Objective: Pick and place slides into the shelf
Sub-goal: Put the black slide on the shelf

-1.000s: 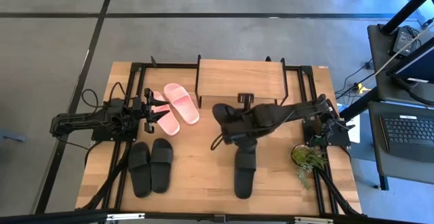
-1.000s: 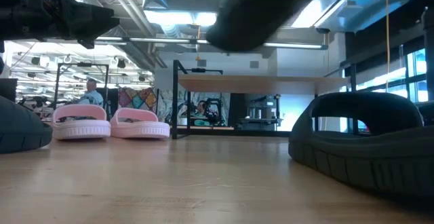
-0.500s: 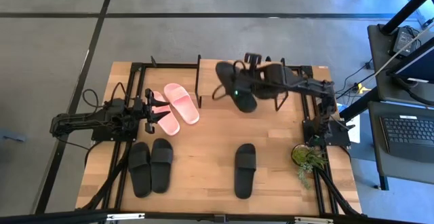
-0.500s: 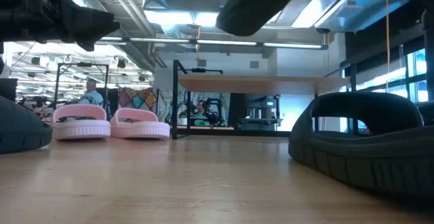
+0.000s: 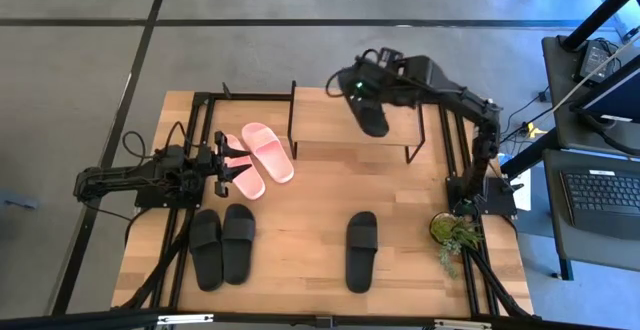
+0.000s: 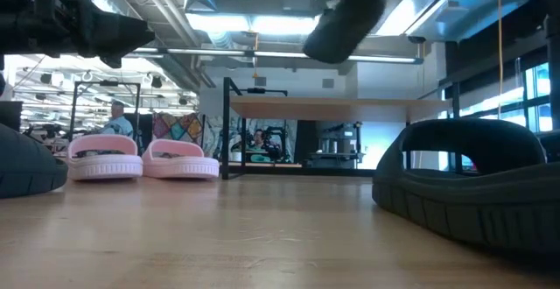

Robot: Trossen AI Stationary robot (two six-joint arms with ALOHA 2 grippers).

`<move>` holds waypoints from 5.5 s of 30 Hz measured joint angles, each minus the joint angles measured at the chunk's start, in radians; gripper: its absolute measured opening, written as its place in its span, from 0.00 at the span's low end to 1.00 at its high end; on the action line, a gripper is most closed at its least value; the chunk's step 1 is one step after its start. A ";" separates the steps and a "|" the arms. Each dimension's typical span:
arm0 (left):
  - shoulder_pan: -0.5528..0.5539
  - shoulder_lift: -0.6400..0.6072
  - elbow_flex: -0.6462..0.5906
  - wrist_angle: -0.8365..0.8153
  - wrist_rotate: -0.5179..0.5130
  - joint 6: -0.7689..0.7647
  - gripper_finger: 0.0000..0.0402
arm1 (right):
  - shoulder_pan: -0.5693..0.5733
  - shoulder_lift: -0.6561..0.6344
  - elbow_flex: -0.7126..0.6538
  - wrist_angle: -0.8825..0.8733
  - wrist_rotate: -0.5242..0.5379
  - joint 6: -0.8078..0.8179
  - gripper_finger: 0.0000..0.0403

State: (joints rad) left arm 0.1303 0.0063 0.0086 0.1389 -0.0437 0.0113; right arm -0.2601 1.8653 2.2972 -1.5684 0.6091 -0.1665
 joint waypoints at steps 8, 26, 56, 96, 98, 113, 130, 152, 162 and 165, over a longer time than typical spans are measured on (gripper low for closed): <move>0.000 0.000 0.000 -0.034 0.000 0.000 0.39 | -0.069 -0.210 -0.399 0.084 -0.003 0.013 0.02; 0.000 0.000 0.000 -0.038 0.000 0.028 0.39 | -0.113 -0.585 -1.055 0.564 0.109 -0.059 0.02; 0.000 0.000 0.000 -0.041 -0.079 0.027 0.39 | -0.113 -0.571 -1.064 0.483 0.160 0.115 0.02; 0.000 0.000 0.001 -0.041 -0.079 0.027 0.39 | -0.113 -0.571 -1.211 0.577 0.183 0.158 0.16; 0.000 0.000 0.001 -0.041 -0.079 0.027 0.39 | -0.112 -0.571 -1.211 0.577 0.183 0.159 0.20; 0.000 0.000 0.001 -0.040 -0.079 0.027 0.39 | -0.113 -0.570 -1.212 0.582 0.183 0.279 0.36; 0.000 0.000 0.001 -0.040 -0.079 0.027 0.39 | -0.113 -0.570 -1.212 0.585 0.184 0.455 0.36; 0.000 0.000 0.001 -0.040 -0.079 0.027 0.39 | -0.113 -0.570 -1.212 0.585 0.186 0.705 0.37; 0.000 0.000 0.001 -0.040 -0.079 0.027 0.39 | -0.113 -0.570 -1.212 0.585 0.186 0.817 0.37; 0.000 0.000 0.001 -0.040 -0.078 0.027 0.39 | -0.113 -0.570 -1.212 0.585 0.186 0.814 0.37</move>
State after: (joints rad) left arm 0.1305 0.0063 0.0093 0.0986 -0.1221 0.0381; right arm -0.3733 1.2949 1.0855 -0.9833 0.7956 0.6478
